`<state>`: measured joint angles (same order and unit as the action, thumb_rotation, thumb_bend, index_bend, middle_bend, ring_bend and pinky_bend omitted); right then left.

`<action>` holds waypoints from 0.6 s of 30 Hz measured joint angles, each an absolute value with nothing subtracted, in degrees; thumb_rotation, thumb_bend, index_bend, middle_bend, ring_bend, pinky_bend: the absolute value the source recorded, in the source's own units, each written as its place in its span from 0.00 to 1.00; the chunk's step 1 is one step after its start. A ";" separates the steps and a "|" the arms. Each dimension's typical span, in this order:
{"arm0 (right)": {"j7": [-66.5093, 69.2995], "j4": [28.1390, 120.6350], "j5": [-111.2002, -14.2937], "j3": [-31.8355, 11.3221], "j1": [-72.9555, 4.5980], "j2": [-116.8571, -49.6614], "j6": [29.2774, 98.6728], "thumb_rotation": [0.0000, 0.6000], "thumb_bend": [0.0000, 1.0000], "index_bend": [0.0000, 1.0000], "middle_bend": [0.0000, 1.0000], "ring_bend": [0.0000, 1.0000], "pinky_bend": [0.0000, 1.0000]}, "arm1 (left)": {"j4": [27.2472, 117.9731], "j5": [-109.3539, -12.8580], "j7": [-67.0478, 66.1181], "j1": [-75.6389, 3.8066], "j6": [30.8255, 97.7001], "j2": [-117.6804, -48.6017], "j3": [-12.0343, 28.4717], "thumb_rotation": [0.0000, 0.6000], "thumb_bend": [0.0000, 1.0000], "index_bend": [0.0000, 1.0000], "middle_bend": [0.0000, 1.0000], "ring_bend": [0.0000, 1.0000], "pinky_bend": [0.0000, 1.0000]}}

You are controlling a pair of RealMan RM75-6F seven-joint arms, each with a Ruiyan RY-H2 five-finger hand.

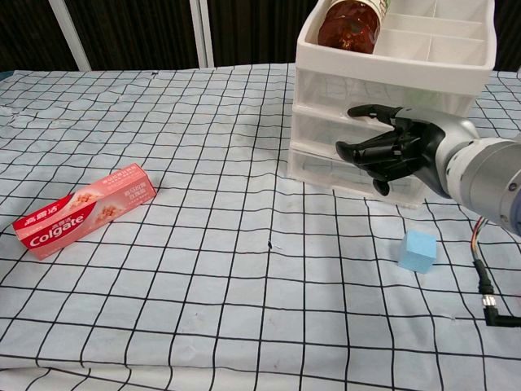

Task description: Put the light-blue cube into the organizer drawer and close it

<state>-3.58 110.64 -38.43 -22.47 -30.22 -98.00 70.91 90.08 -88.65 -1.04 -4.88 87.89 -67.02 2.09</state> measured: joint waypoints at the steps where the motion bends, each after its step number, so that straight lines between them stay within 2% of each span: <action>1: -3.56 110.62 -38.45 -22.52 -30.23 -98.02 70.93 1.00 0.41 0.00 0.81 0.84 0.77 | 90.10 -88.64 -1.05 -4.89 87.87 -67.02 2.10 1.00 0.01 0.00 0.00 0.00 0.00; 18: -3.31 110.94 -37.53 -23.51 -30.26 -98.16 71.12 1.00 0.41 0.00 0.81 0.84 0.77 | 90.11 -88.49 -1.15 -4.77 87.94 -66.98 2.11 1.00 0.01 0.00 0.00 0.00 0.00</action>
